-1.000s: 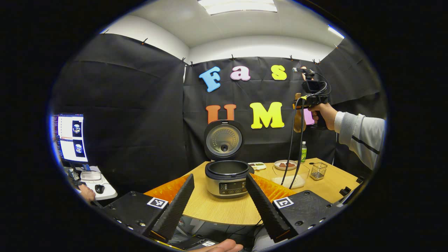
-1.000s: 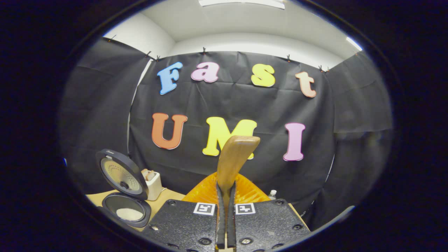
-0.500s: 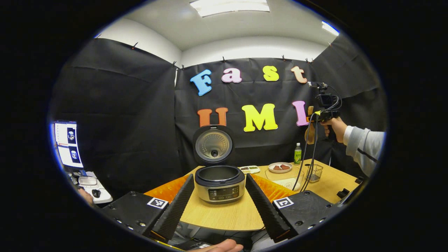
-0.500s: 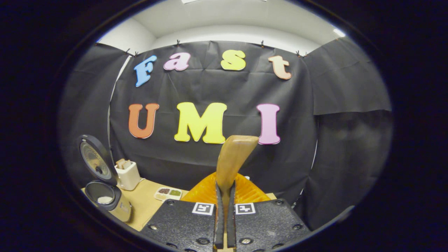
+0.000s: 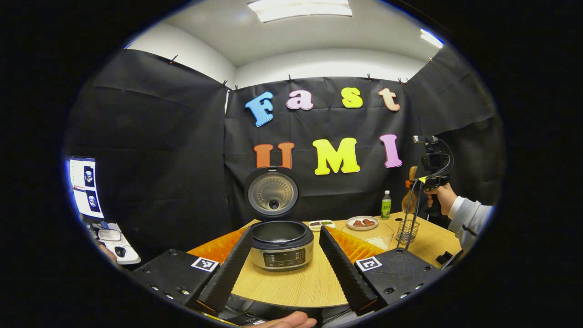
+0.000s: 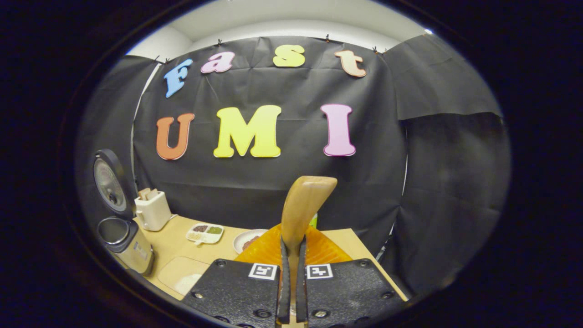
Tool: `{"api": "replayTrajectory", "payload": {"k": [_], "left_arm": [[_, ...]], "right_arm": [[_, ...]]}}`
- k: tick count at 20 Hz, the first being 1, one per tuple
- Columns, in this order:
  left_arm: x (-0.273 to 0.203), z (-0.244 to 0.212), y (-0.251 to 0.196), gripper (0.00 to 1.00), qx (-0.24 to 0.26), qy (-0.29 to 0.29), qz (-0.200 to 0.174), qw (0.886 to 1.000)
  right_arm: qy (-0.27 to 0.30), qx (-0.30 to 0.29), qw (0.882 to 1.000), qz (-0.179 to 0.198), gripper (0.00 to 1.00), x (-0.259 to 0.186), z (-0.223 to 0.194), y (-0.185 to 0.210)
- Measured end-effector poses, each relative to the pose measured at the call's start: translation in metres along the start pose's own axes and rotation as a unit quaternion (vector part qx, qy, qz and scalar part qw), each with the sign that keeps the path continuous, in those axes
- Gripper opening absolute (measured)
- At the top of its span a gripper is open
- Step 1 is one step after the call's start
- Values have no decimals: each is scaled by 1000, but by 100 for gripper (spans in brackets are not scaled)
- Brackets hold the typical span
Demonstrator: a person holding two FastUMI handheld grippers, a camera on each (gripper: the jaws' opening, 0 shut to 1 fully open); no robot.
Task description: Close the left gripper, press the button to open the rice cooker; take a wooden spoon from the chopstick holder with the right hand, scoop a spoonful of rice and pour it into the rice cooker, then put the wooden spoon back into the chopstick holder.
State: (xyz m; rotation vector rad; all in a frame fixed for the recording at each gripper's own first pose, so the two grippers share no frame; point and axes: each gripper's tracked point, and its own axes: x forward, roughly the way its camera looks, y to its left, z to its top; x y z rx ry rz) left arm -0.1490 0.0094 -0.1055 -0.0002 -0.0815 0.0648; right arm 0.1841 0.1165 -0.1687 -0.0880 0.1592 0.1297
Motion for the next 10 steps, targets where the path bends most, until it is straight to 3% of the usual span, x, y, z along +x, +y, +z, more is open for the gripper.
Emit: {"api": "replayTrajectory", "payload": {"k": [6, 10], "left_arm": [[5, 4, -19, 94, -7, 2, -8, 1000], [12, -7, -43, 95, -25, 13, -30, 999]], "right_arm": [[10, 24, 1000, 5, 10, 13, -27, -18], [17, 60, 998, 24, 23, 18, -43, -23]]}}
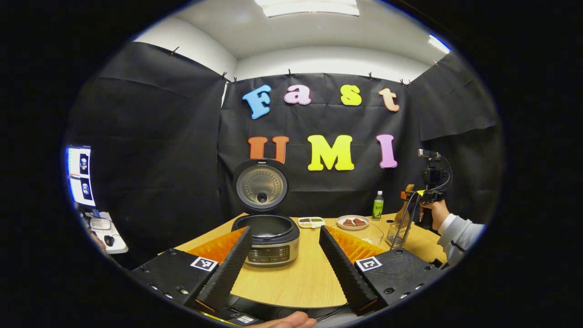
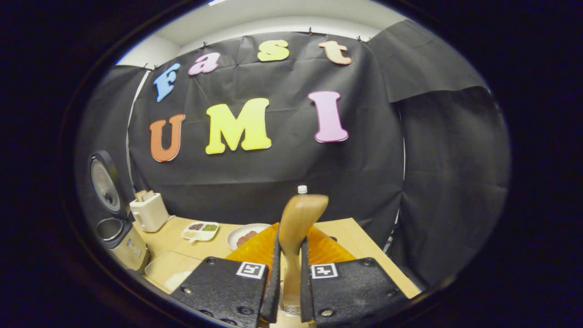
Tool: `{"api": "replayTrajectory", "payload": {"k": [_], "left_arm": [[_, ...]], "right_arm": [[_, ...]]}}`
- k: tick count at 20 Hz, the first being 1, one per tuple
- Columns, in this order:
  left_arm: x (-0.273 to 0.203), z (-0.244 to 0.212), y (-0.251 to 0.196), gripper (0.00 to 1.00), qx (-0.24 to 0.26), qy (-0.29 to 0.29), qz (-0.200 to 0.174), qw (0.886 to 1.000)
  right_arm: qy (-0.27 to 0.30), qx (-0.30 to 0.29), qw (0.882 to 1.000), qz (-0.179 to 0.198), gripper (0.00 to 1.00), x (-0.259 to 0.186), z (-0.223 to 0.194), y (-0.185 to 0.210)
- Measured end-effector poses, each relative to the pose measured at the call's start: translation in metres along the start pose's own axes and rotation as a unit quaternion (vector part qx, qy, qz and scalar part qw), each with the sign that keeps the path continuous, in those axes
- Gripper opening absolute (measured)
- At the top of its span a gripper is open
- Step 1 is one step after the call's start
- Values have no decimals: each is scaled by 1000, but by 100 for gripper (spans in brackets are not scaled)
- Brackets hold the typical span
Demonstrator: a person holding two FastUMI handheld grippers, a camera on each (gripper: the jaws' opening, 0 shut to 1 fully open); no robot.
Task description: Close the left gripper, press the button to open the rice cooker; take a wooden spoon from the chopstick holder with the right hand, scoop a spoonful of rice and pour it into the rice cooker, then put the wooden spoon back into the chopstick holder.
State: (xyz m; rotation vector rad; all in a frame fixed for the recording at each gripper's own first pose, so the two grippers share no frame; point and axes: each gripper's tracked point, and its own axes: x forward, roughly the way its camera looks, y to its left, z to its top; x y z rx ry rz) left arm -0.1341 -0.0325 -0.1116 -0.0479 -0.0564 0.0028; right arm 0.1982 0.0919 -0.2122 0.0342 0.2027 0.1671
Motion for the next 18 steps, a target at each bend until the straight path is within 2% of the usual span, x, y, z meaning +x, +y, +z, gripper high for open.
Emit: {"api": "replayTrajectory", "payload": {"k": [1, 2, 5, 8, 9, 11, 16, 18], "left_arm": [[2, -3, -2, 94, -3, 4, -4, 1000], [5, -6, -3, 94, -2, 12, -4, 1000], [10, -6, -4, 95, 5, 11, -6, 1000], [20, 3, -20, 94, -19, -2, -43, 999], [25, 8, -21, 94, -27, -7, -52, 998], [39, 11, -11, 94, -28, -7, -41, 999], [70, 22, 18, 95, -15, -7, -13, 1000], [84, 26, 36, 95, -8, -6, 8, 1000]], "right_arm": [[2, 5, 1000, 2, 36, 3, -1, -5], [-1, 7, 1000, -2, 42, 0, -1, -9], [-18, 3, 1000, -22, 48, -5, 8, -22], [-19, -7, 999, -38, 60, -14, 12, -29], [-16, -9, 999, -40, 73, -17, 11, -29], [-16, -4, 999, -49, 99, -26, 15, -31], [-49, 29, 996, -64, 100, -67, 37, -23], [-60, 32, 996, -53, 100, -93, 47, -8]]}}
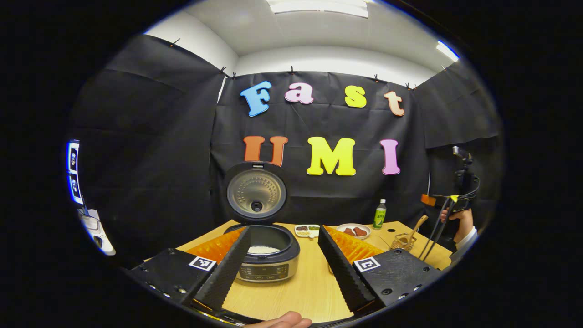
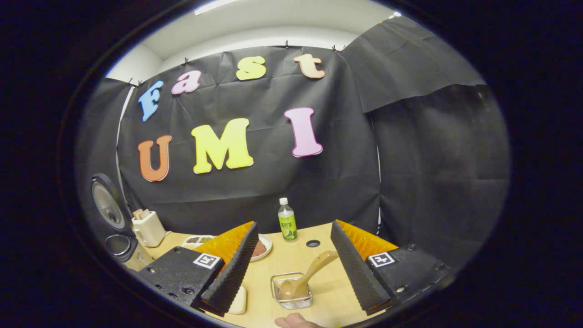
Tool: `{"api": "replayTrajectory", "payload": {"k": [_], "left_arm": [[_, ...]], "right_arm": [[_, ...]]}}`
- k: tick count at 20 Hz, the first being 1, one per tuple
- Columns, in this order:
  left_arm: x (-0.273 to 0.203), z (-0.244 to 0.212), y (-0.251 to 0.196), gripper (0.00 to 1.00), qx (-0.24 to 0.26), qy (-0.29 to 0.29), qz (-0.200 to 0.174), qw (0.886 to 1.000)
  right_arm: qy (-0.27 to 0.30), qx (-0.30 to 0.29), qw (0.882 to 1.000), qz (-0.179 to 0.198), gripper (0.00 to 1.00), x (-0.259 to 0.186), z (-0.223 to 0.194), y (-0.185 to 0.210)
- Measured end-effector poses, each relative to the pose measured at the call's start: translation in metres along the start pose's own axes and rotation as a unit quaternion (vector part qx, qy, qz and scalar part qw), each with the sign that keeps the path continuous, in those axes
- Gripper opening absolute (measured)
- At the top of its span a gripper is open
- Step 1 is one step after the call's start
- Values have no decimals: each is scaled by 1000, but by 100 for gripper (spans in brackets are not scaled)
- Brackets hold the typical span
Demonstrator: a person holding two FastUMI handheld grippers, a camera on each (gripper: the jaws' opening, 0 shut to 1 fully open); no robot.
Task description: Close the left gripper, press the button to open the rice cooker; take a wooden spoon from the chopstick holder with the right hand, scoop a spoonful of rice and pour it into the rice cooker, then put the wooden spoon back into the chopstick holder.
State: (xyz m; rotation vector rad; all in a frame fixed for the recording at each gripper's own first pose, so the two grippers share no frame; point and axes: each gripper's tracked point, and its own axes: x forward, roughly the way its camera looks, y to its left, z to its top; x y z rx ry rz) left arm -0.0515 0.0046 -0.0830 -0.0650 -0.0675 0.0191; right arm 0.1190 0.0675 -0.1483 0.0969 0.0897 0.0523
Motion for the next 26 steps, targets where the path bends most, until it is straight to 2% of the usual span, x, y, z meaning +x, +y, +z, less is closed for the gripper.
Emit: {"api": "replayTrajectory", "payload": {"k": [1, 3, 5, 7, 9, 12, 14, 15, 17, 20, 23, 26], "left_arm": [[7, 2, 8, 95, -1, 1, 12, 1000], [20, 10, 18, 94, -4, 5, 20, 1000], [32, 19, 26, 95, 3, 7, 23, 1000], [46, 35, 36, 94, 13, -5, 28, 1000], [59, 51, 42, 94, 21, -13, 26, 999], [78, 84, 53, 95, 13, -37, 29, 999], [95, 104, 61, 94, 10, -54, 38, 998], [104, 109, 61, 94, 15, -57, 39, 997], [121, 123, 62, 94, 21, -65, 35, 997], [149, 127, 62, 94, -6, -43, 36, 998], [183, 133, 70, 94, 4, -49, 47, 998], [218, 122, 69, 94, -4, -37, 54, 998]], "right_arm": [[-15, 1, 1000, 16, 99, -14, 10, 10], [-46, -6, 999, 18, 100, -42, 28, 12], [-51, -28, 998, 16, 99, -68, 31, 12], [-62, -43, 997, 35, 99, -97, 41, 21], [-66, -57, 996, 27, 99, -121, 44, 17], [-68, -92, 993, 34, 100, -151, 48, 25], [-78, -88, 993, 12, 99, -166, 56, 16], [-79, -77, 994, 16, 100, -174, 56, 17], [-81, -61, 995, 26, 100, -184, 53, 19], [-87, -58, 994, 27, 100, -189, 48, 16], [-83, -49, 994, 42, 100, -188, 39, 22], [-87, -58, 993, 49, 100, -185, 33, 21]]}}
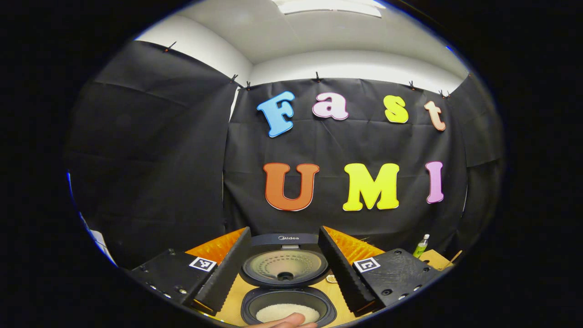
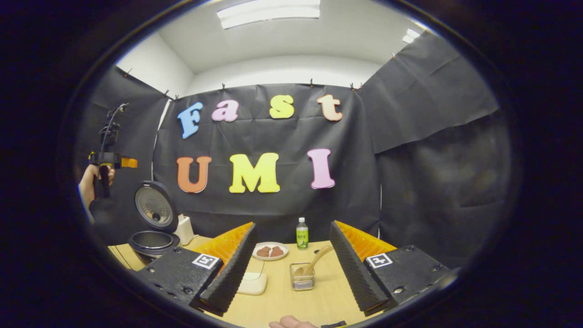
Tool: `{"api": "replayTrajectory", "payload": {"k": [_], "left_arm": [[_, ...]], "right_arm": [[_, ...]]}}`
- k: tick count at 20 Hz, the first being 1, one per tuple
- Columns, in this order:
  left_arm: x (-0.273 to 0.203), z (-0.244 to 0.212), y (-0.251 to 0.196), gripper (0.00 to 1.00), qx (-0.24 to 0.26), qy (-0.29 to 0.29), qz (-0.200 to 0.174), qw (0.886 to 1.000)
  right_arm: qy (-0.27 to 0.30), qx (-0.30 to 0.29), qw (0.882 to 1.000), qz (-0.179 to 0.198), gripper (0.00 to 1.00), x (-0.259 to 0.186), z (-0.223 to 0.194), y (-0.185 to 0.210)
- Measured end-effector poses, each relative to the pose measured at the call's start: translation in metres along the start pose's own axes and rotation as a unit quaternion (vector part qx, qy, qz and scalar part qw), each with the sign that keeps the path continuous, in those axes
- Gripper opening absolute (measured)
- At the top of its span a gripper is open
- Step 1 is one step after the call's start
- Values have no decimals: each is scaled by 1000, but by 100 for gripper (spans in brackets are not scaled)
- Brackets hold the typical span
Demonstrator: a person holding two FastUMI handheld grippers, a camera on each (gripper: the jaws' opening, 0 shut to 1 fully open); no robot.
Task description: Close the left gripper, press the button to open the rice cooker; take a wooden spoon from the chopstick holder with the right hand, scoop a spoonful of rice and pour it into the rice cooker, then put the wooden spoon back into the chopstick holder.
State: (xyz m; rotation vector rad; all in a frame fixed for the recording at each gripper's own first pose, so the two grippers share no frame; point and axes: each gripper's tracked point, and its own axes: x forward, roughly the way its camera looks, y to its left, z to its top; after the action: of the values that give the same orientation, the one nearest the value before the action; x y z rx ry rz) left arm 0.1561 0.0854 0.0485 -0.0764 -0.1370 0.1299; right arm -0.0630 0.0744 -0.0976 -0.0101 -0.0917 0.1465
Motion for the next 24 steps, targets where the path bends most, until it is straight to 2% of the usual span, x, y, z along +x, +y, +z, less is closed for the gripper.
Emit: {"api": "replayTrajectory", "payload": {"k": [3, 6, 10, 13, 15, 16, 24], "left_arm": [[33, -16, -5, 94, 21, 4, 1, 1000], [57, -17, -3, 94, 40, -18, 12, 999], [87, -18, 1, 94, 40, -45, 25, 998], [117, -33, 9, 94, 16, -26, 37, 999], [133, -54, 27, 94, 18, 8, 67, 998], [140, -49, 29, 100, 11, -13, 68, 998], [118, -48, 26, 100, 9, -19, 45, 999]], "right_arm": [[-4, 7, 1000, 5, 100, 6, -6, 0], [7, 17, 1000, 5, 100, 17, -24, -4], [26, 22, 999, 14, 100, 32, -45, 4], [28, 25, 999, 33, 100, 37, -55, 11], [24, 23, 999, 37, 100, 39, -58, 13], [24, 22, 999, 35, 100, 40, -60, 11], [31, 4, 999, 32, 100, 40, -67, 11]]}}
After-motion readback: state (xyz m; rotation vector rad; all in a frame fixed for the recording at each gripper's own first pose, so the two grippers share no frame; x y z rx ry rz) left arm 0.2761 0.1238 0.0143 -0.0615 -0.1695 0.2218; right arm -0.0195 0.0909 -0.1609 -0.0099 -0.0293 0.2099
